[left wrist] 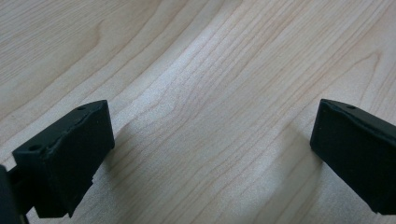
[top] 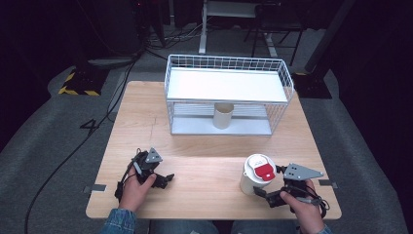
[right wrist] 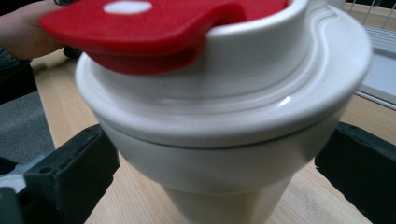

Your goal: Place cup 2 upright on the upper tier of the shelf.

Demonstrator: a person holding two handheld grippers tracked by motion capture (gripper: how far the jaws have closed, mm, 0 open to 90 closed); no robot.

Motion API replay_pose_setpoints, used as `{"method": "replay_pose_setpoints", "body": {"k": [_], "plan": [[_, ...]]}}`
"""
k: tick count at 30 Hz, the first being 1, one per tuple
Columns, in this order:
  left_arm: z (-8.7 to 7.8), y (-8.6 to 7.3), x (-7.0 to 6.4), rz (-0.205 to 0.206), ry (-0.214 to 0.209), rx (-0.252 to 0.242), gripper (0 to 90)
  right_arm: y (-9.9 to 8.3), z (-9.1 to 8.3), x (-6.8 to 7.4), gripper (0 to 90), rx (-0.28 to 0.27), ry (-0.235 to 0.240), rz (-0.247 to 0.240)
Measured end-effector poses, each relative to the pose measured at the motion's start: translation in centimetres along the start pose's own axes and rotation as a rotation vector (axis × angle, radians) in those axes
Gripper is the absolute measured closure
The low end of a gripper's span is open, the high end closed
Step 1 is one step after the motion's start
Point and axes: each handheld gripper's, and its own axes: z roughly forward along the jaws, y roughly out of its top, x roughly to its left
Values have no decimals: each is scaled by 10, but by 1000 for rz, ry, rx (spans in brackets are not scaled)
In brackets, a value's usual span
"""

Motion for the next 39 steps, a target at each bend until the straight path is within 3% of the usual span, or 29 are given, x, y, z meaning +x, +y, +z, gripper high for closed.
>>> {"method": "replay_pose_setpoints", "body": {"k": [13,20,25,39], "plan": [[0,0,0,0,0,0,2,-3,18,9,0,-23,-58,24],[0,0,0,0,0,0,2,-5,24,11,31,-20,-70,7],[0,0,0,0,0,0,2,-5,25,9,99,-31,-82,-12],[0,0,0,-1,-1,0,2,-5,24,10,110,-27,-93,-19]]}}
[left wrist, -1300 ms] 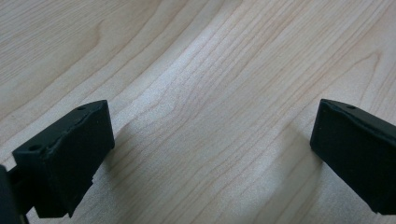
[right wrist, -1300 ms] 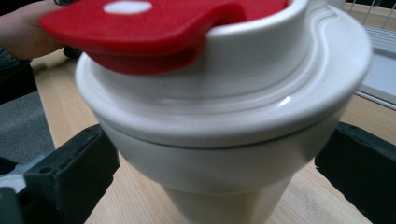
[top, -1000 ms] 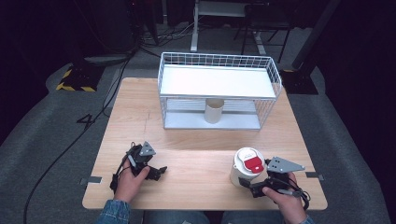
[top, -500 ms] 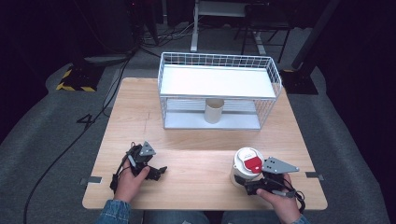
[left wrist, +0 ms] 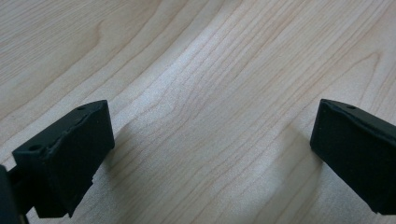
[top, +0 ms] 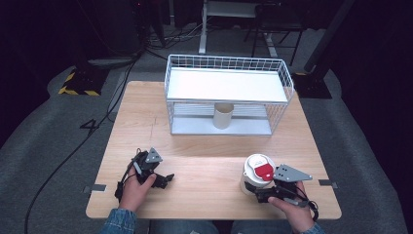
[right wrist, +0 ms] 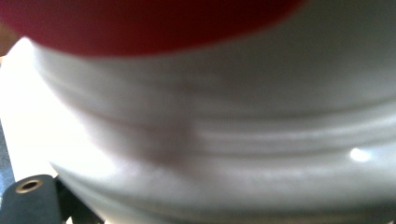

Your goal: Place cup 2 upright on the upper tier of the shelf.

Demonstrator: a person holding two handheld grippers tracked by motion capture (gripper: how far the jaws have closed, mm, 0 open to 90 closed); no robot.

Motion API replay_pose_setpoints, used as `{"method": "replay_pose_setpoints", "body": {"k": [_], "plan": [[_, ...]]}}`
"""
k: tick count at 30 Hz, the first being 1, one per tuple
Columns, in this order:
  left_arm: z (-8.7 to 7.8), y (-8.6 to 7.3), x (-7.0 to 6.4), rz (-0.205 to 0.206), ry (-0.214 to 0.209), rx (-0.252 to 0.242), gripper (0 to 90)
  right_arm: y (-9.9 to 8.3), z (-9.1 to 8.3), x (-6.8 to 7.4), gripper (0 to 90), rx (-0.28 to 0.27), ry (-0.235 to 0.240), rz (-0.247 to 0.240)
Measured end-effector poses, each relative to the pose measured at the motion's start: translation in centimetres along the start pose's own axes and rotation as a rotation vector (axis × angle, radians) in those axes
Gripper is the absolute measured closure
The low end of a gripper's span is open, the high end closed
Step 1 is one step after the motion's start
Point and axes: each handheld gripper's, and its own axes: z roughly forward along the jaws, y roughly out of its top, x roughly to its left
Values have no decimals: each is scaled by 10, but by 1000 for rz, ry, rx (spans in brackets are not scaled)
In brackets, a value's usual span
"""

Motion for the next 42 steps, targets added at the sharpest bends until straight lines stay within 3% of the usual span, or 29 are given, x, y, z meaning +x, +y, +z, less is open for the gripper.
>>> {"method": "replay_pose_setpoints", "body": {"k": [13,26,42], "plan": [[0,0,0,1,1,0,2,2,0,-1,116,10,6,-21],[0,0,0,1,0,-1,2,5,-1,-3,120,20,17,-14],[0,0,0,1,0,-1,2,28,-12,-10,122,-3,9,-30]]}}
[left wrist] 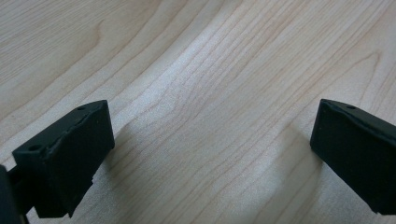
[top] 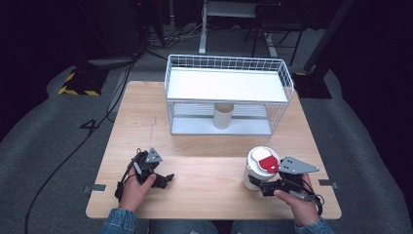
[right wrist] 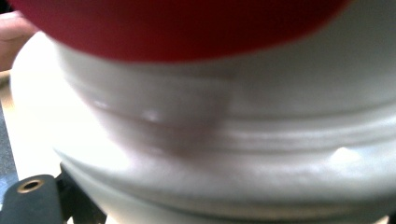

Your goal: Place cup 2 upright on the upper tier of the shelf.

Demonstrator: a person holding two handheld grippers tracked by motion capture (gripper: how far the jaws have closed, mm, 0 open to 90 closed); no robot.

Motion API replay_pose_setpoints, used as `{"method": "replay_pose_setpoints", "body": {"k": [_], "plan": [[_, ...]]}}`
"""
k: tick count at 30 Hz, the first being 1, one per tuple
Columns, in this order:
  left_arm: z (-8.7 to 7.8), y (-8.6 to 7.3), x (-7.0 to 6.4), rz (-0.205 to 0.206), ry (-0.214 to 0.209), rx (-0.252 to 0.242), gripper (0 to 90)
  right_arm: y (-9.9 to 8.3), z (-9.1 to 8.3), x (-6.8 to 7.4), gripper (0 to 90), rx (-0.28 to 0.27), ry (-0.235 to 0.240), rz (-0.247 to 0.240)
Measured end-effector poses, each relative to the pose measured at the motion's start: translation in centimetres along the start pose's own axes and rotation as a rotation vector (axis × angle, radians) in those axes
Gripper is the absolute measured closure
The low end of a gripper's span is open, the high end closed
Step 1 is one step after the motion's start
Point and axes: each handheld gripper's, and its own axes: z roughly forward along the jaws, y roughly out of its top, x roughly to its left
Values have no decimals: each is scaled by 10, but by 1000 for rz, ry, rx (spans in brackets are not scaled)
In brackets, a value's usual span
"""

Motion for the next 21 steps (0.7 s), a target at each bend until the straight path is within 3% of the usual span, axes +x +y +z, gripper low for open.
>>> {"method": "replay_pose_setpoints", "body": {"k": [21], "plan": [[0,0,0,0,0,0,2,41,-16,-19,123,-12,-22,-18]]}}
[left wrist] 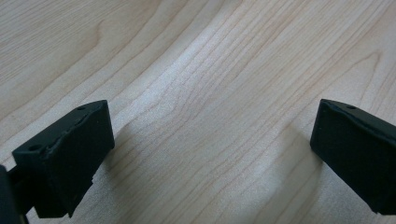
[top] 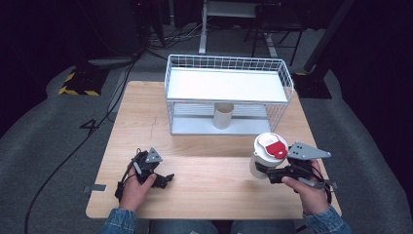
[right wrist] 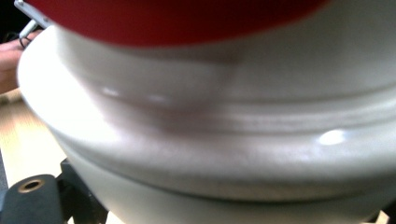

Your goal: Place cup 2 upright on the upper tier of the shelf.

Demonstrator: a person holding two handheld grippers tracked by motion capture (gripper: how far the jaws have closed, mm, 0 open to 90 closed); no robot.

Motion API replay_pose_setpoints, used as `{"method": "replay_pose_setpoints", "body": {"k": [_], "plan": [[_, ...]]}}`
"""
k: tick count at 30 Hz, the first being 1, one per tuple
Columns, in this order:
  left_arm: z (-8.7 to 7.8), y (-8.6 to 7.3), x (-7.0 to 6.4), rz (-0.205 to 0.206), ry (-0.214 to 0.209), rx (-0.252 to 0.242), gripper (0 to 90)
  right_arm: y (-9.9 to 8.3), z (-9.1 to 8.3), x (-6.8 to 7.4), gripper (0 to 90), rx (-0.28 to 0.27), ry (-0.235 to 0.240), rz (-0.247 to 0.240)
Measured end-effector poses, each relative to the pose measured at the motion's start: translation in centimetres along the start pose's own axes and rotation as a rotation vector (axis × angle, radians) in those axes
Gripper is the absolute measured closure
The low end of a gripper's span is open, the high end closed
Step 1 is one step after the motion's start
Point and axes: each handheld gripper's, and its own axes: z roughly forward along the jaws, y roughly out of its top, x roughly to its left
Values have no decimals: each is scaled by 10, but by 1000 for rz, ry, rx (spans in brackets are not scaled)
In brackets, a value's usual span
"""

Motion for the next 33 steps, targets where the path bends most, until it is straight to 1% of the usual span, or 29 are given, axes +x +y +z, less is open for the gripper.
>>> {"method": "replay_pose_setpoints", "body": {"k": [4,6,7,8,11,14,15,21,22,23,27,28,30,33], "plan": [[0,0,0,0,0,0,2,12,-2,-5,123,-6,1,-6],[0,0,0,0,0,0,2,14,-3,-6,123,-5,1,-7],[0,0,0,0,0,0,2,19,-3,-8,124,-6,0,-10],[0,0,0,0,0,0,2,19,-3,-8,124,-6,0,-10],[0,0,0,0,0,0,2,25,-3,-11,124,-12,2,-5],[0,0,0,0,1,0,2,35,-2,-16,124,-16,13,13],[0,0,0,0,0,1,2,35,-2,-16,124,-16,13,13],[0,0,0,3,0,3,2,54,-1,-21,124,-20,7,-5],[0,0,0,3,0,3,2,60,-1,-23,124,-19,4,-8],[0,0,0,3,0,3,2,60,-1,-23,124,-19,4,-8],[0,0,0,1,0,3,1,73,0,-27,124,-14,-5,-21],[0,0,0,1,0,3,1,80,1,-30,124,-16,-9,-25],[0,0,0,2,0,3,2,82,1,-30,125,-17,-8,-23],[0,0,0,2,0,3,2,92,2,-34,125,-20,-8,-28]]}}
